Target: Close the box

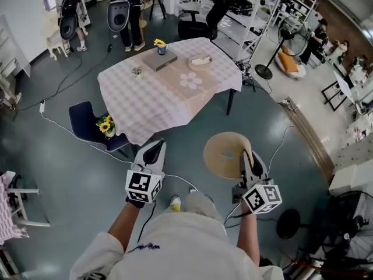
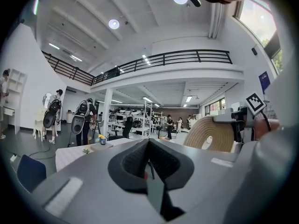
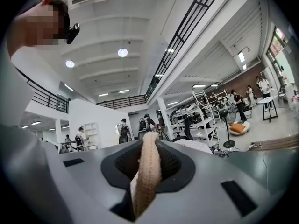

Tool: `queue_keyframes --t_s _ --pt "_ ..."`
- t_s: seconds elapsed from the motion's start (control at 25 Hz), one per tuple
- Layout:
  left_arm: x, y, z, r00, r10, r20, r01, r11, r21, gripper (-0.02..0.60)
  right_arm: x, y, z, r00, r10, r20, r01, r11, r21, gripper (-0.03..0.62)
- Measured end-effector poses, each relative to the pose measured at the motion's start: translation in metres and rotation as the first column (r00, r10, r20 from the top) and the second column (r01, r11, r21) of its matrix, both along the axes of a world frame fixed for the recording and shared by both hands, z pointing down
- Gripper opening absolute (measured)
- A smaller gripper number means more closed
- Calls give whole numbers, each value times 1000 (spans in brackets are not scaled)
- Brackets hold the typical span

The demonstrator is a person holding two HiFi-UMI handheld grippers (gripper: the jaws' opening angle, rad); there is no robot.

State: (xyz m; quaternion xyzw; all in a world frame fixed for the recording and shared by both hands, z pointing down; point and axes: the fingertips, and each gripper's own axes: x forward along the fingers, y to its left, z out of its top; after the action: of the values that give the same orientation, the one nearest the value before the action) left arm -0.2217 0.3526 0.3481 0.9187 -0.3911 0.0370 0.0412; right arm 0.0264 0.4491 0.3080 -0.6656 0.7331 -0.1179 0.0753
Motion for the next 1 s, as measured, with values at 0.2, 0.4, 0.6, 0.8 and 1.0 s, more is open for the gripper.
queue_keyframes --t_s 0.2,0.4,0.6,0.8,1.0 --pt "15 -9 5 1000 24 -6 -24 1000 2 2 1 -15 6 1000 -12 -15 12 1000 -7 71" --pt "23 -29 23 999 37 4 -37 999 -25 2 0 -43 18 1000 -25 -17 25 999 -32 71" --pt "34 -60 32 999 33 17 -32 998 -48 2 12 -82 24 999 -33 -11 33 999 -42 71" --pt "53 -101 42 999 9 37 -7 998 -54 2 37 -130 35 998 -56 6 56 997 -47 71" --pt "87 -166 41 998 -33 54 37 997 -69 2 73 -200 33 996 -92 13 93 995 -47 71"
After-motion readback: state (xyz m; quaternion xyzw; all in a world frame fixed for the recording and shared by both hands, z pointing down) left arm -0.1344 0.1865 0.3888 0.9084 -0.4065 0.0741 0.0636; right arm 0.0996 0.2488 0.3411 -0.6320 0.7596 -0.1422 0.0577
